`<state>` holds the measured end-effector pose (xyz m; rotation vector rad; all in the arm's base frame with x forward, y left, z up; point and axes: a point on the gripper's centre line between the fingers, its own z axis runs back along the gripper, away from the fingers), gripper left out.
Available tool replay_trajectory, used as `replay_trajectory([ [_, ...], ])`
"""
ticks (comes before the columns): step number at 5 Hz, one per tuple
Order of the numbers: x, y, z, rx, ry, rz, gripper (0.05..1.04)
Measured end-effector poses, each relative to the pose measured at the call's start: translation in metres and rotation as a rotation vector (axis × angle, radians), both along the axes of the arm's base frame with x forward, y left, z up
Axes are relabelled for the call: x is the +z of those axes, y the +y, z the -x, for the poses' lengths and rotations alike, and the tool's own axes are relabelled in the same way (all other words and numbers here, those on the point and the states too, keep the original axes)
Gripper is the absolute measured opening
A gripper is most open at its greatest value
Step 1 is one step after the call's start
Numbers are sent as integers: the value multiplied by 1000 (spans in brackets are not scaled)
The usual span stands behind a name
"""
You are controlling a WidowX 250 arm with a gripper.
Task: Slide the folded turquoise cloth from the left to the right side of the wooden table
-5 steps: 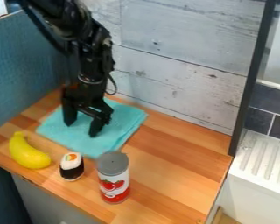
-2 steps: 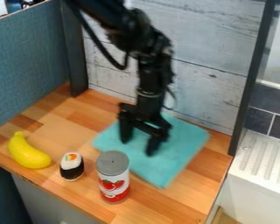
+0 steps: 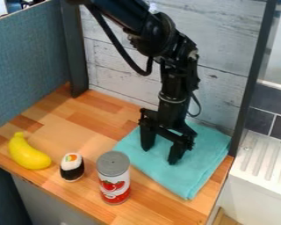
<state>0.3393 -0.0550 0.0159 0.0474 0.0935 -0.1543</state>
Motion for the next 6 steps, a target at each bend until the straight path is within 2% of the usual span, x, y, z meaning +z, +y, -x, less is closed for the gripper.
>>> replay_trajectory([
  [1,4,1,0,48,-7,-15,1000],
  [3,53,6,6,197,-104,-27,1000],
  [4,74,7,13,265,-125,-26,1000],
  [5,95,7,37,247,-95,-42,1000],
  [6,107,1,56,204,-87,-26,1000],
])
